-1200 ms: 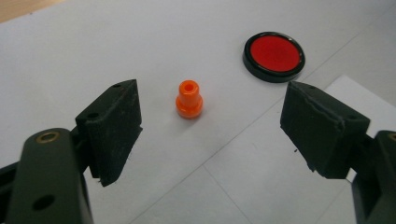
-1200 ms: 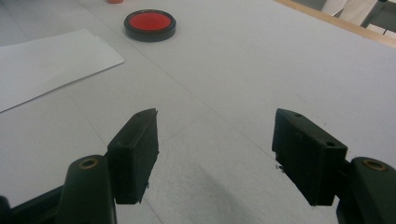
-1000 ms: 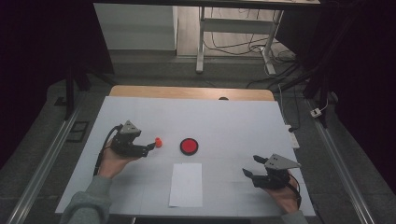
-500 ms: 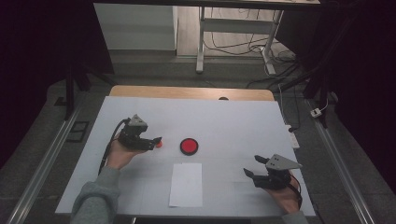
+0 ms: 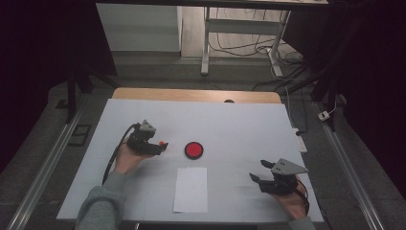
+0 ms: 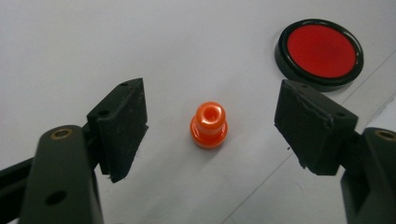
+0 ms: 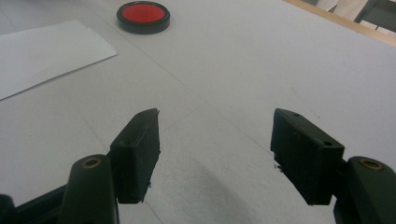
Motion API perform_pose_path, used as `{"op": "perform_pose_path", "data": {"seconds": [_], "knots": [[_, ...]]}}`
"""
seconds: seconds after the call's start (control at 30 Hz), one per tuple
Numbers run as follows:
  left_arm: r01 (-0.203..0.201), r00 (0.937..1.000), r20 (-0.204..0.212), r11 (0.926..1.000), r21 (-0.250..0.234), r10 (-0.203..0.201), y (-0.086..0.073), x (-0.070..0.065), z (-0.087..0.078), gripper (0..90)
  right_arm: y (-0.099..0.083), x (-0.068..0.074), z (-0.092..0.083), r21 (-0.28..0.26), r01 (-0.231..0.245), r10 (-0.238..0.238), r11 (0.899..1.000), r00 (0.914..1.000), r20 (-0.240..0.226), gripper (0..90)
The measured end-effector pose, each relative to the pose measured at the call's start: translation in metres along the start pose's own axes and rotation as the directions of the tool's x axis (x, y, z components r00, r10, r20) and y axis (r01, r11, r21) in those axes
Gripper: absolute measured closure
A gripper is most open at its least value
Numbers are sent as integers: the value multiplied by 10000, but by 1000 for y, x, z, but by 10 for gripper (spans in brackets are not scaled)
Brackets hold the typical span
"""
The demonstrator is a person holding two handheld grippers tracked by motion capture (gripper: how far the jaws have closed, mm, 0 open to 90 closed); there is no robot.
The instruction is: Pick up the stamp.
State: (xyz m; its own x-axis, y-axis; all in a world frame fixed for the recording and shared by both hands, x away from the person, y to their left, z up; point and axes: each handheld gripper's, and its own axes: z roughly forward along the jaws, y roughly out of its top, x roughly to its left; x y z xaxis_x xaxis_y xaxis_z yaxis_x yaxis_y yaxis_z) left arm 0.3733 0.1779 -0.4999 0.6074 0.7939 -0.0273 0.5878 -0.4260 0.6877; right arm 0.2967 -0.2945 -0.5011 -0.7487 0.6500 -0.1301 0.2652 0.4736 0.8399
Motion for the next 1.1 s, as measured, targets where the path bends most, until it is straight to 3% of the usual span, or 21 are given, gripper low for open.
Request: {"op": "perform_pose_path", "data": {"seconds": [0.27,0.53,1.1], "knots": [[-82,9999,-96,9999,58,83,-7,3,9,336,0,-1,1,25,-41,41,10000,10000,-8,322],[-157,9999,15,9996,-214,157,-12,2,13,444,-1,0,2,79,-25,26,10000,10000,-83,322],[-348,9993,134,9994,-87,349,-13,1,20,597,-1,1,2,75,-29,29,10000,10000,-81,322]]}}
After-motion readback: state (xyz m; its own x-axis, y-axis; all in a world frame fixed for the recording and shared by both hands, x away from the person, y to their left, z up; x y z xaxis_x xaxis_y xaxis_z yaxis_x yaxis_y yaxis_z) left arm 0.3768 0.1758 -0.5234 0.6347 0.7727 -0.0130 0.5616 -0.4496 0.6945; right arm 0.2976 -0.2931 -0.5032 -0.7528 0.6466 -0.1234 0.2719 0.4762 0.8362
